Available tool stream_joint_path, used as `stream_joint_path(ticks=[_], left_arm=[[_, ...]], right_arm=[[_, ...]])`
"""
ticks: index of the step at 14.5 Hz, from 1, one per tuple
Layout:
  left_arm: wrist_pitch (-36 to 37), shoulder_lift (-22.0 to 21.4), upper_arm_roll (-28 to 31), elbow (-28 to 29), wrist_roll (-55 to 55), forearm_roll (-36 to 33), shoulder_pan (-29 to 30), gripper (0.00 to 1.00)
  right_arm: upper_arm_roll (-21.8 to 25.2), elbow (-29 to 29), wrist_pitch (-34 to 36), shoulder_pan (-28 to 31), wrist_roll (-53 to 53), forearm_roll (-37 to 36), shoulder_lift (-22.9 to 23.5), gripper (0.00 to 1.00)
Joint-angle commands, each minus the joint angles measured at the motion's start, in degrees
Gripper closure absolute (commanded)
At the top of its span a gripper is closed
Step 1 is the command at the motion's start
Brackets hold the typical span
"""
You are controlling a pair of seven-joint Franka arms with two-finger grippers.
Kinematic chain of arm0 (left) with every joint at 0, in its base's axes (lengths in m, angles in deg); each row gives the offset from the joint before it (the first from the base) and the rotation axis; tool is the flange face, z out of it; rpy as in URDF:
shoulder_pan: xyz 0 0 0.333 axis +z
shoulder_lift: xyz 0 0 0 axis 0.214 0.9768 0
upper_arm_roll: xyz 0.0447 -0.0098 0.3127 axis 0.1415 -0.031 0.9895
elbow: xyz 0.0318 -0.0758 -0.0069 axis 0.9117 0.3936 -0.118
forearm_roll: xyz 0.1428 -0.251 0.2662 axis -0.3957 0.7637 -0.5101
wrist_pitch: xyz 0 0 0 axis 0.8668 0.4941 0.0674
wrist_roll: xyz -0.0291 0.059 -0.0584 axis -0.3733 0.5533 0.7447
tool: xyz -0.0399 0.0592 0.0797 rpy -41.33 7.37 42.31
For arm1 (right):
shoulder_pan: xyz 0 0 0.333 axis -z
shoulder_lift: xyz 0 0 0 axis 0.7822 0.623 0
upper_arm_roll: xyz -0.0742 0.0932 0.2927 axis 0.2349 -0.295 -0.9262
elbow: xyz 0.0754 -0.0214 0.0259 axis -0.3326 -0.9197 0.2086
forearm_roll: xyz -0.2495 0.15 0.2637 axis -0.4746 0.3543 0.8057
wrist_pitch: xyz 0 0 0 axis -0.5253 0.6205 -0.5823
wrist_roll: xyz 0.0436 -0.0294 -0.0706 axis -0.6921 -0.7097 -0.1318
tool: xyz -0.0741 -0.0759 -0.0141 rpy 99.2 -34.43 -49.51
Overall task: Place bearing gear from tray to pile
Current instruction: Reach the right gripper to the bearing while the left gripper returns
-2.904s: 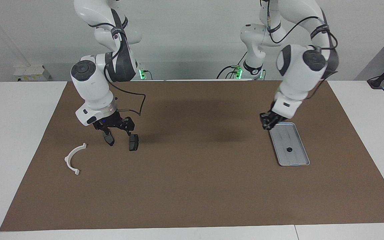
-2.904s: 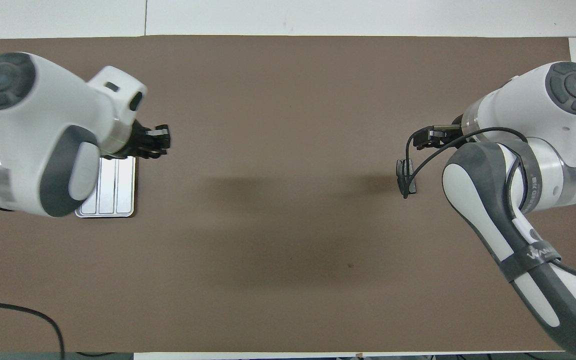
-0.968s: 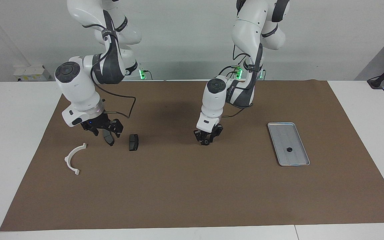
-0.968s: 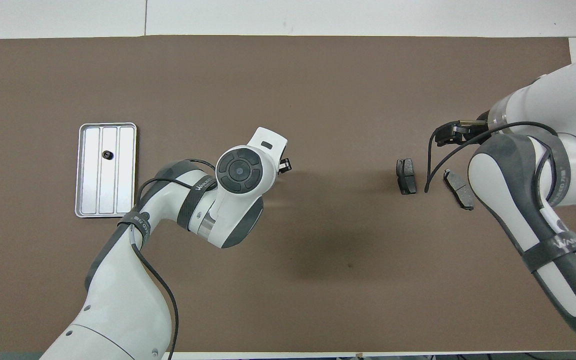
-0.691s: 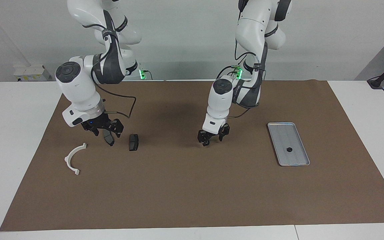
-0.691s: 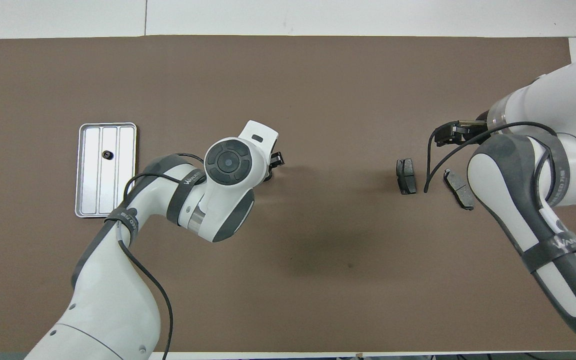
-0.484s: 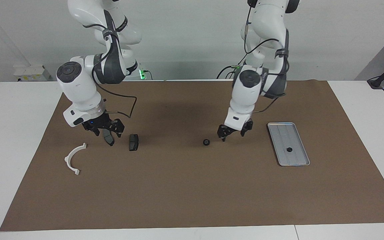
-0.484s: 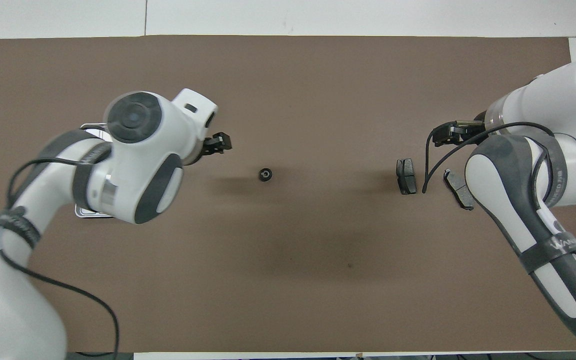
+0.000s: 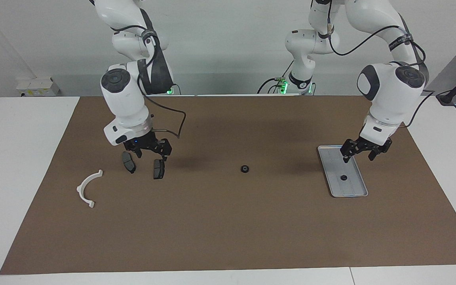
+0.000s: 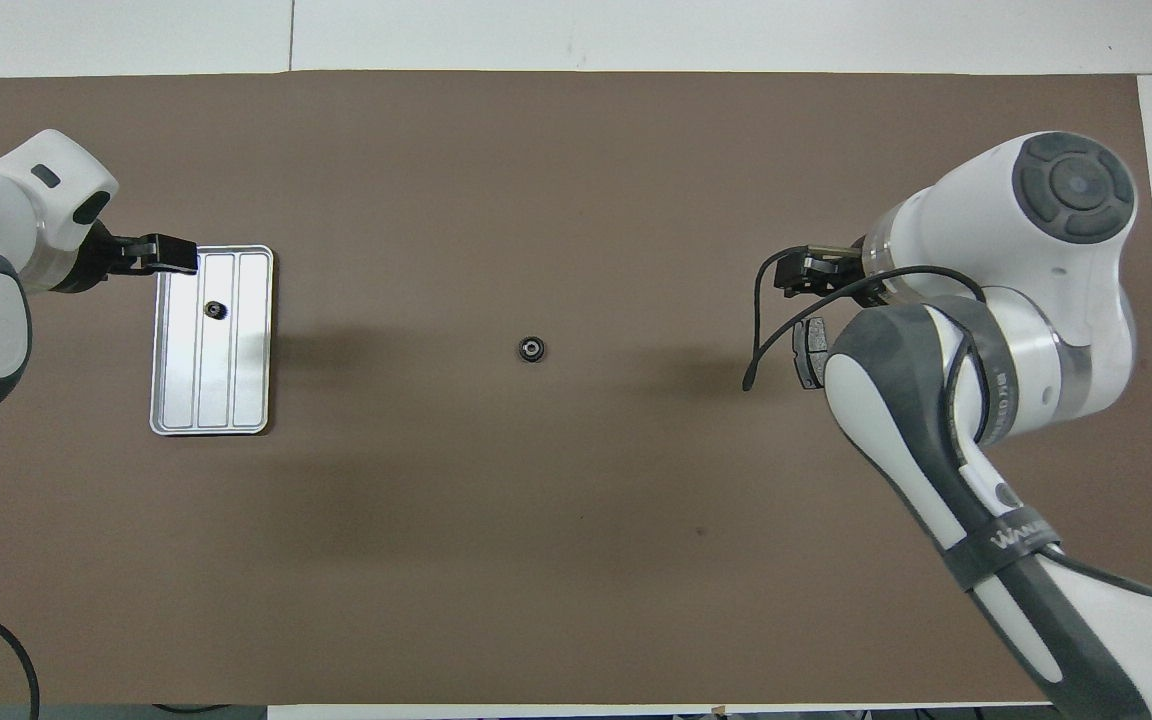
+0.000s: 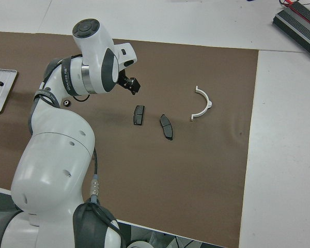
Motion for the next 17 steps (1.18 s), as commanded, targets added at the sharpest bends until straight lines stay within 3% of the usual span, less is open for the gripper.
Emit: stream_joint_path(ticks=[1, 6, 10, 14, 17], left_arm=[[-4.3, 3.0, -0.9, 1.3, 0.9, -0.3, 0.3, 0.0], [-12.2, 5.7, -1.0, 6.3, 1.2, -0.1, 0.3, 0.01], [-14.3, 7.4, -0.9, 7.4, 1.2, -0.1, 0.9, 0.03], [-15.0, 7.9, -1.0, 8.9, 2.5, -0.1, 2.4, 0.05], [-15.8, 7.9, -1.0, 11.3, 2.7, -0.1, 2.5, 0.07]], right_arm=[[0.0, 3.7, -0.8, -3.8, 6.9, 0.5, 3.1, 0.04], [0.1, 11.0, -0.1, -11.2, 19.6, -0.6, 9.7, 0.05], [0.3, 15.3, 0.7, -16.3, 26.0, -1.0, 14.2, 0.04], [0.2, 25.4, 4.6, -21.4, 34.6, -6.3, 24.0, 0.04], [0.4, 28.1, 4.0, -23.1, 36.6, -6.6, 27.5, 0.04]])
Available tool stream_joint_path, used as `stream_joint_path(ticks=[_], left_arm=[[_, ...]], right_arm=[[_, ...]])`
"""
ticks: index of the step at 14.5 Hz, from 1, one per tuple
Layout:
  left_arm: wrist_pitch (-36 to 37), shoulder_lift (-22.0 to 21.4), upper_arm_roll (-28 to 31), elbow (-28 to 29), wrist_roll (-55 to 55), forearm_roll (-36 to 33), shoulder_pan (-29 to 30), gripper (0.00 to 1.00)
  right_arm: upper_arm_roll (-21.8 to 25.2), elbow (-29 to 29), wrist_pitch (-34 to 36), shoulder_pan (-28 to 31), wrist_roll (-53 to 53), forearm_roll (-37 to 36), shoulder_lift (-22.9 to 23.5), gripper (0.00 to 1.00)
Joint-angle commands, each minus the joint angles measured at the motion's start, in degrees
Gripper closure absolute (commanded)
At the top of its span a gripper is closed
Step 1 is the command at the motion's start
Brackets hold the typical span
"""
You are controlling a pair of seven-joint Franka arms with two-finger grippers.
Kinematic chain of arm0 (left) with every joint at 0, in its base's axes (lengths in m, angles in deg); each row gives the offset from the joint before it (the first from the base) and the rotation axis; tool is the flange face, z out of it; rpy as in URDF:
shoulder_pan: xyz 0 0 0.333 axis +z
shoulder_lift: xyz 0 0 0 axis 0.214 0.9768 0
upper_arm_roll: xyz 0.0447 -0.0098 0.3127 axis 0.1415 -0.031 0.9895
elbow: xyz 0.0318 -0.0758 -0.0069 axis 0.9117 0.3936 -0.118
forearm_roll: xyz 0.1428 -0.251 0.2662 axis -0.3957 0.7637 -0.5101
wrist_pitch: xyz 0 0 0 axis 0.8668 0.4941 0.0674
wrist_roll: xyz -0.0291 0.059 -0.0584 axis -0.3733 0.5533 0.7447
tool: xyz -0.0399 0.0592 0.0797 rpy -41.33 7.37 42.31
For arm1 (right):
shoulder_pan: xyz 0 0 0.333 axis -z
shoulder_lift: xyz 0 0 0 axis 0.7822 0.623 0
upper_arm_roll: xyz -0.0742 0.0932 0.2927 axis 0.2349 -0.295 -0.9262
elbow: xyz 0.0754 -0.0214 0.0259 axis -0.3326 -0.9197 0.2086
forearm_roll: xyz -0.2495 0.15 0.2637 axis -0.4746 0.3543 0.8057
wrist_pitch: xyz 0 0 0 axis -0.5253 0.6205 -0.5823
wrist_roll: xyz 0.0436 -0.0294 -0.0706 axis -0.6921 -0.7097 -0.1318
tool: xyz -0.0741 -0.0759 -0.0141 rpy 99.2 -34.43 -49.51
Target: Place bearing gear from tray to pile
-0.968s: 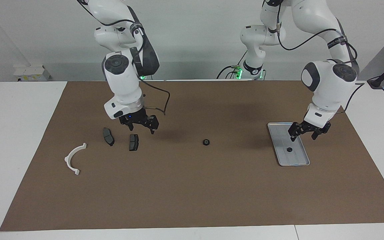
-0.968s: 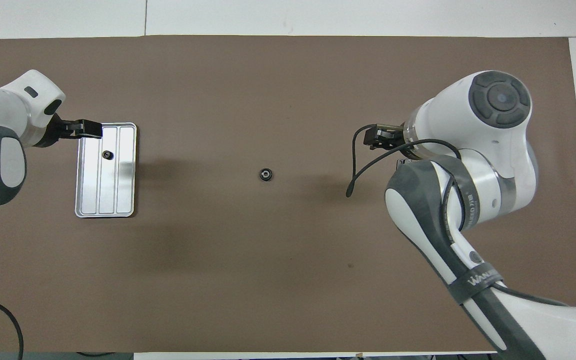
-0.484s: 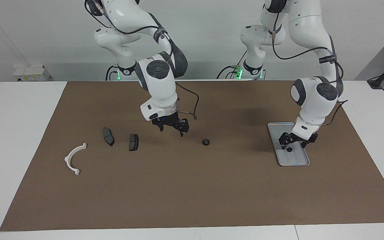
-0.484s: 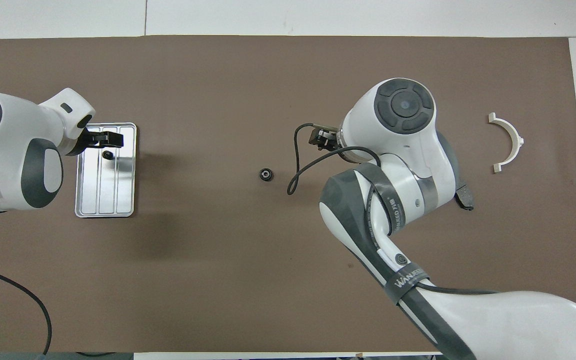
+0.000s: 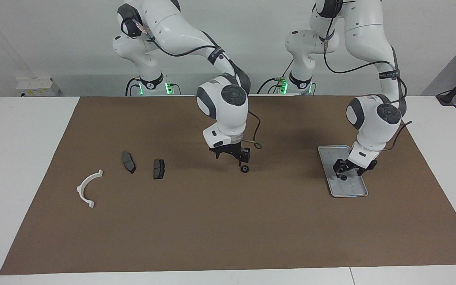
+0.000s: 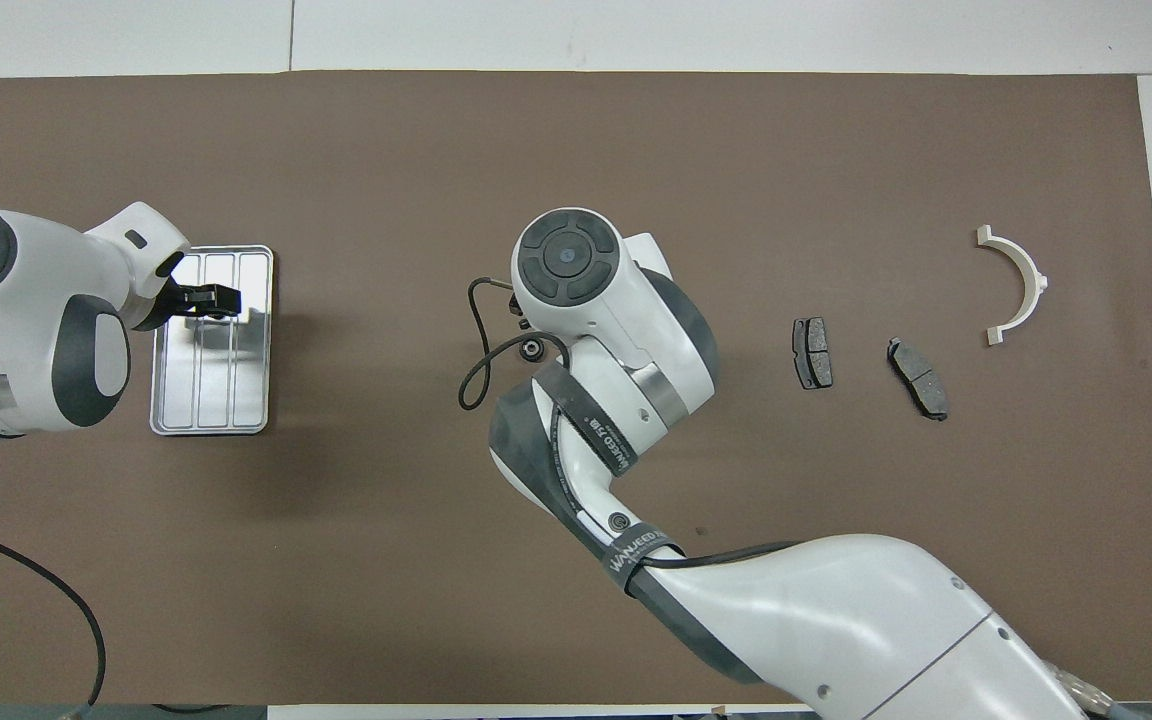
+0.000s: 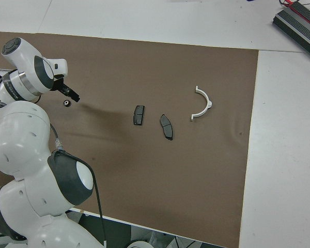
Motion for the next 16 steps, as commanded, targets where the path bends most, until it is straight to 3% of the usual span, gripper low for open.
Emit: stream_joint_path(ticks=[1, 8, 12, 16], left_arm=[[-2.3, -0.3, -0.5, 2.8, 0.9, -0.1, 0.6, 0.07], [-1.4, -0.4, -0.8, 3.2, 0.9, 1.9, -0.2, 0.1], [-1.4, -0.2, -0.8, 2.4, 0.9, 3.5, -0.2, 0.12], [-1.5, 1.3, -0.9, 1.0, 0.9, 3.8, -0.2, 0.13]], right_arm=[[0.3, 7.4, 1.5, -1.2, 3.0, -1.1, 5.8, 0.04], [0.3, 9.1, -1.4, -3.5, 6.2, -1.1, 10.6, 0.04], [0.0, 8.9, -1.3, -3.4, 6.1, -1.0, 10.4, 0.05], [0.0, 8.7, -1.4, -3.4, 6.1, -0.5, 10.1, 0.12]])
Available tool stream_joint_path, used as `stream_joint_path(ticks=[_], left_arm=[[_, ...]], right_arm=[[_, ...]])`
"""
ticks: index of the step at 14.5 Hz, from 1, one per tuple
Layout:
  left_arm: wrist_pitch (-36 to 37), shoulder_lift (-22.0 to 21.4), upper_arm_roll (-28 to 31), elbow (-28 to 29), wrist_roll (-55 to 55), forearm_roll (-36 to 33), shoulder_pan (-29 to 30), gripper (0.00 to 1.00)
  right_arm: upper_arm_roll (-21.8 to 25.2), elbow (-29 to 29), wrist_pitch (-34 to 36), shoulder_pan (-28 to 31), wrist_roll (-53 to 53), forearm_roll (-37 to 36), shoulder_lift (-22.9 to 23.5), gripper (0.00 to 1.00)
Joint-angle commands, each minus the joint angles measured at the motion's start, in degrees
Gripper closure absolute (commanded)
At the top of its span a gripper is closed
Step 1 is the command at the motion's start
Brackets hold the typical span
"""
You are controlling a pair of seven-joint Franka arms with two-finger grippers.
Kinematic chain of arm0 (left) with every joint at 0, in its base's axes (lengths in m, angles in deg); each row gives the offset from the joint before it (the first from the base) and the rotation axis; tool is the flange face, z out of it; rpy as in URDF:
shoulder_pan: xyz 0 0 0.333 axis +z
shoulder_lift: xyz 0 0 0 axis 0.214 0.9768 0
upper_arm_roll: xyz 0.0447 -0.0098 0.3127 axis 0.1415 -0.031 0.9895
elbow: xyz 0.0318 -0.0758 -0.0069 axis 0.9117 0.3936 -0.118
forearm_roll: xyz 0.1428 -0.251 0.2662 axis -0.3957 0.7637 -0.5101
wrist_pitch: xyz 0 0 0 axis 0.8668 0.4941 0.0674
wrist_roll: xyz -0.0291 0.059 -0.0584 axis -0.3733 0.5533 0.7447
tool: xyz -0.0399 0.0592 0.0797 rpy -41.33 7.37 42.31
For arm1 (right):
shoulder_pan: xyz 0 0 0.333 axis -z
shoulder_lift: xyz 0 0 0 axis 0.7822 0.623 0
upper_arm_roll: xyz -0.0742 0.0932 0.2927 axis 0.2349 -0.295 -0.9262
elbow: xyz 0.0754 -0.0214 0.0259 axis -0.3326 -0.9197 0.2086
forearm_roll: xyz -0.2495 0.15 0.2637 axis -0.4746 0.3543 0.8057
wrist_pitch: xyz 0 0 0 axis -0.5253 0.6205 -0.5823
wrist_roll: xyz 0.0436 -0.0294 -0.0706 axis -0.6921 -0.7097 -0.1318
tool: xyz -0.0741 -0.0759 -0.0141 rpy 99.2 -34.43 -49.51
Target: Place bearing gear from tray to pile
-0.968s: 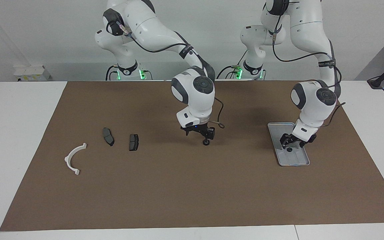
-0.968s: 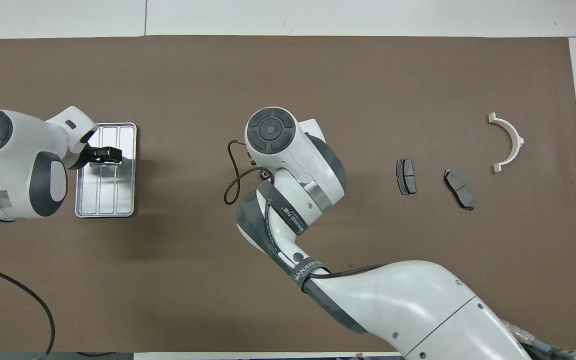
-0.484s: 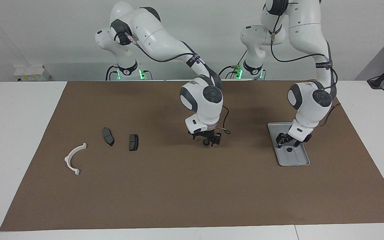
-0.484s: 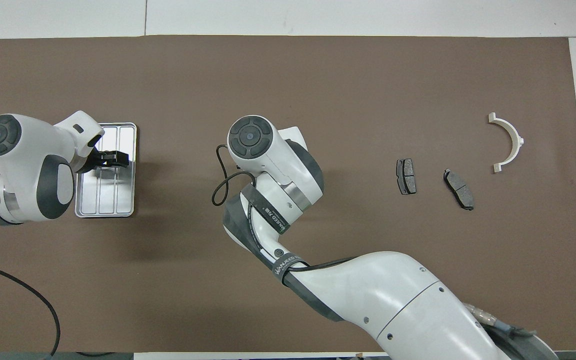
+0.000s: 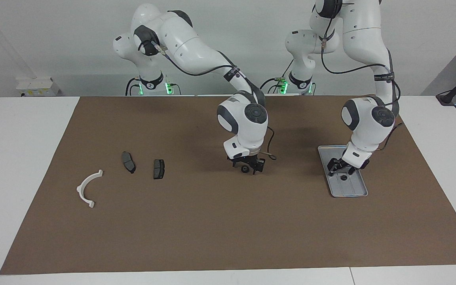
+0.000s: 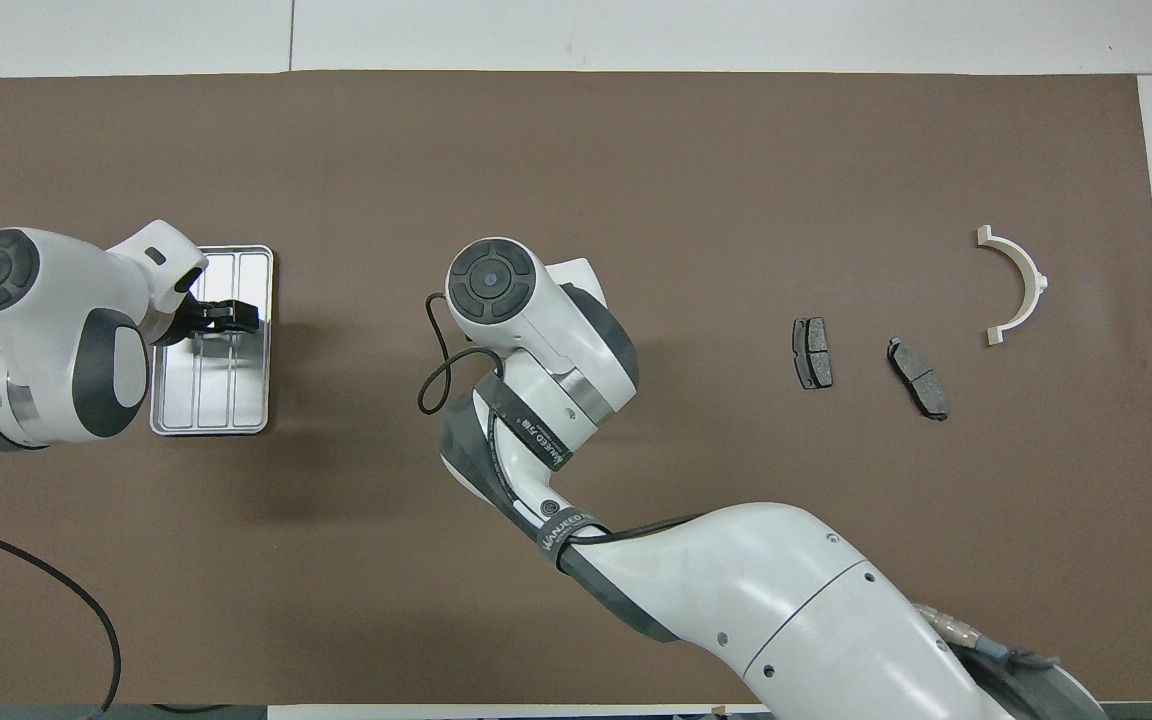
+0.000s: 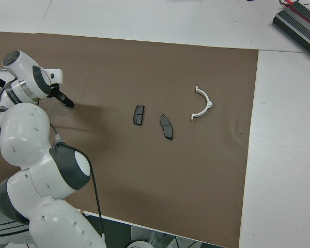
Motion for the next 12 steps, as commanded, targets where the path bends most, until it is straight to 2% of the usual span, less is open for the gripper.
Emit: stream_joint_path(ticks=[1, 8, 9, 11, 12], left_arm=[[-0.9, 1.2, 0.0, -1.0, 0.8, 1.6, 0.1, 0.13], [-1.7, 3.4, 0.0, -3.0, 0.8, 1.8, 0.1, 0.14], [-1.8, 3.5, 0.0, -3.0, 0.8, 1.8, 0.1, 0.14], [-1.8, 3.5, 0.1, -3.0, 0.8, 1.8, 0.1, 0.16], [-1.8, 3.5, 0.1, -3.0, 0.8, 1.8, 0.1, 0.2]], right_arm=[[-0.3, 0.6, -0.7, 0.1, 0.9, -0.1, 0.4, 0.12], [-0.5, -3.0, -2.8, 0.0, 0.6, 0.1, -0.4, 0.13], [-0.5, -3.0, -2.6, 0.0, 0.6, 0.1, -0.4, 0.17], [-1.3, -3.0, -2.2, 0.4, 0.6, 0.1, -0.5, 0.34], [-1.3, -3.0, -2.1, 0.4, 0.6, 0.1, -0.5, 0.45]])
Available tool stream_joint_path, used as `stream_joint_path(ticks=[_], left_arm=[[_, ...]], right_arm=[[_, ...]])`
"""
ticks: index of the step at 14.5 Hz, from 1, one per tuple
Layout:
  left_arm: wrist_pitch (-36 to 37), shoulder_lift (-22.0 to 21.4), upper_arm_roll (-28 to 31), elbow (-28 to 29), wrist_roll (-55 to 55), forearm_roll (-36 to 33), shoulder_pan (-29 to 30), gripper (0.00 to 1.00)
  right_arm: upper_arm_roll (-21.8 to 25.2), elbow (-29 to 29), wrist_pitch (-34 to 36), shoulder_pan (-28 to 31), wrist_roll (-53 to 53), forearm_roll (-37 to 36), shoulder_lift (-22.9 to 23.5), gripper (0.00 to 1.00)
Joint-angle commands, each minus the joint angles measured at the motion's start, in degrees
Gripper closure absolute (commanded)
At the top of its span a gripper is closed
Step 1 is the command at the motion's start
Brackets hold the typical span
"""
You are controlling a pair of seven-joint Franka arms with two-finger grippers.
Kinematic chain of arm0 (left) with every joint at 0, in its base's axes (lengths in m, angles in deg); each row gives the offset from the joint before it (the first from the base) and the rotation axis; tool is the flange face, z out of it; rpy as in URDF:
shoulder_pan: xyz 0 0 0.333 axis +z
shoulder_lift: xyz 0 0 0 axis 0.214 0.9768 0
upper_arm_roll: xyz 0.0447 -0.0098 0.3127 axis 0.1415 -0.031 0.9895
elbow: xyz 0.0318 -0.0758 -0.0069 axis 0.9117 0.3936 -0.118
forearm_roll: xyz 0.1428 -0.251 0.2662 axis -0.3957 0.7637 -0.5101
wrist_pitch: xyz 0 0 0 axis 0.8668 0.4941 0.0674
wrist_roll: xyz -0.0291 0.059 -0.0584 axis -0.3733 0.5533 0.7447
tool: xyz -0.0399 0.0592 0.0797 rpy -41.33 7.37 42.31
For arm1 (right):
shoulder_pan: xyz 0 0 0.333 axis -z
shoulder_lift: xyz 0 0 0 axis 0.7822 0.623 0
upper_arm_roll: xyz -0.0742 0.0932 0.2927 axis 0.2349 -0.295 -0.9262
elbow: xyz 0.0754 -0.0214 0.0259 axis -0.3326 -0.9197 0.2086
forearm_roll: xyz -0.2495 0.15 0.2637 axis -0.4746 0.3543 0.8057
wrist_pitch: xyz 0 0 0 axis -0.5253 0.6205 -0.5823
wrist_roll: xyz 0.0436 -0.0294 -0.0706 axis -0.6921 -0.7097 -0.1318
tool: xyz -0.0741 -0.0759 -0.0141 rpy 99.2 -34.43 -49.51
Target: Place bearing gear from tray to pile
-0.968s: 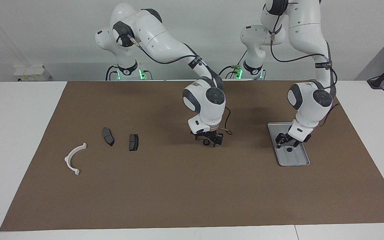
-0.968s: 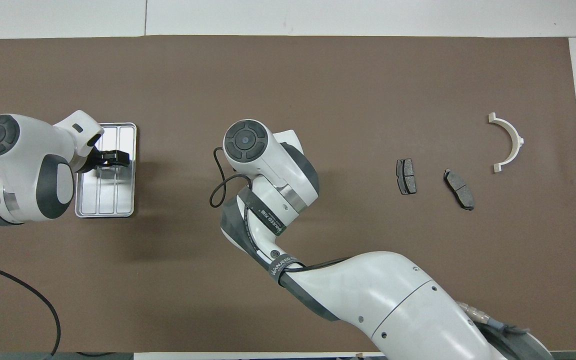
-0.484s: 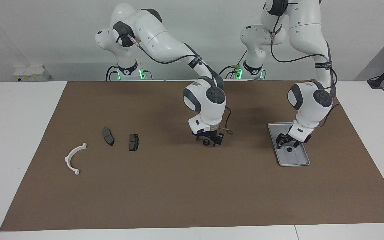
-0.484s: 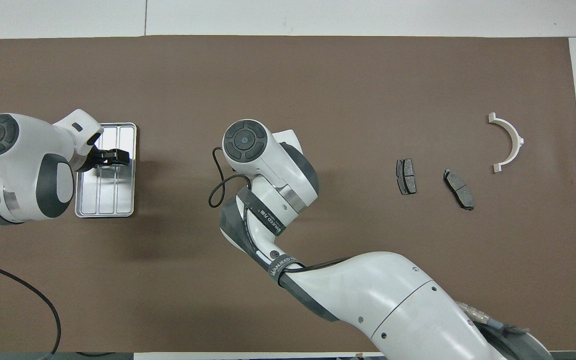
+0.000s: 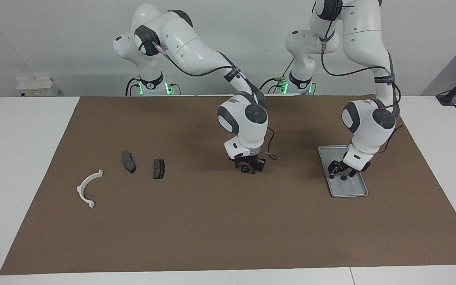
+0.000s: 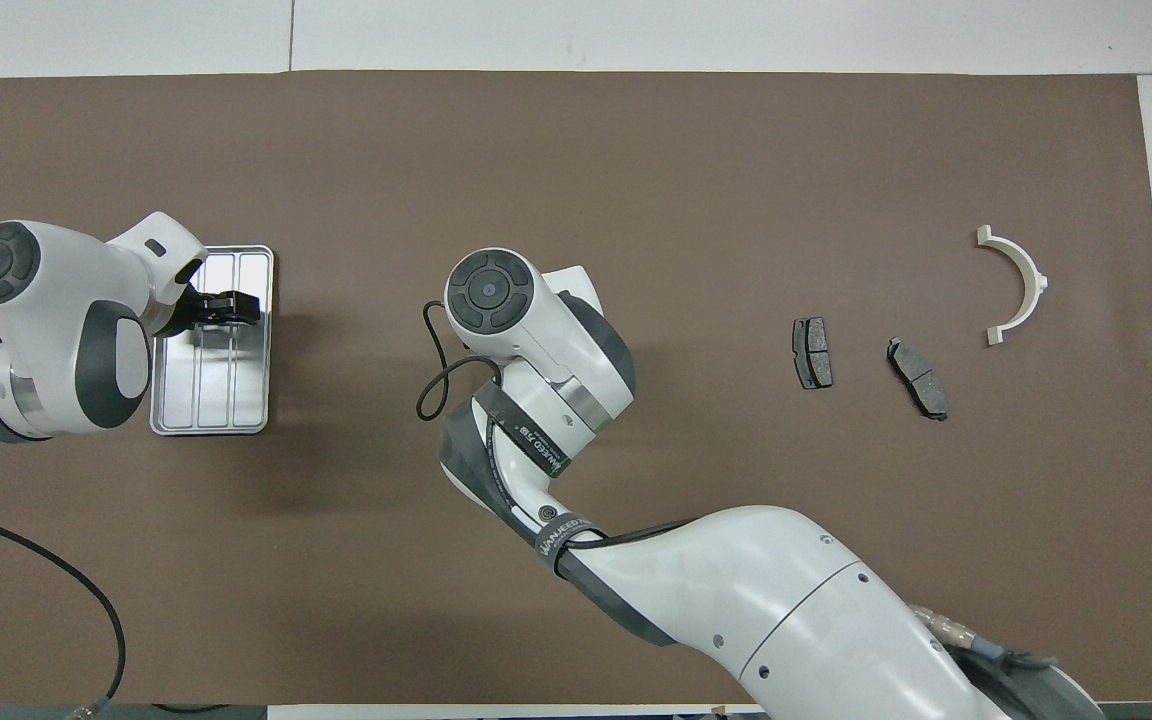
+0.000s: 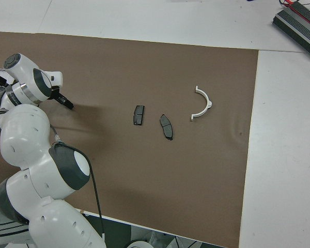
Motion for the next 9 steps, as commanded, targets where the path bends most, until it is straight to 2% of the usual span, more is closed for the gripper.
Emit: stream_joint_path(ticks=[1, 3, 4, 5, 6, 9], left_arm=[[-1.1, 2.2, 0.0, -1.2, 0.8, 1.2, 0.1, 0.32], [-1.1, 2.1, 0.0, -1.3, 0.8, 1.2, 0.1, 0.73], [-1.1, 2.2, 0.0, -1.3, 0.8, 1.2, 0.1, 0.86], [-1.1, 2.2, 0.0, -1.4, 0.8, 1.2, 0.1, 0.9], [-1.1, 2.2, 0.0, -1.5, 0.8, 1.2, 0.1, 1.0], [0.0, 2.4, 0.0, -3.4, 0.8, 1.2, 0.1, 1.0]], right_arm=[[-1.0, -1.3, -0.4, 0.6, 0.6, 0.3, -0.2, 0.61], [-0.9, -1.3, -0.6, 0.8, 0.6, 1.3, -0.2, 0.92], [-0.9, -1.3, -0.9, 0.9, 0.6, 1.3, -0.2, 1.0], [-0.9, -1.4, -1.1, 1.0, 0.5, 1.3, -0.1, 1.0], [-0.9, -1.3, -1.1, 1.1, 0.4, 1.3, -0.2, 1.0], [-0.9, -1.0, -0.8, 1.3, 0.3, 1.2, -0.2, 1.0]])
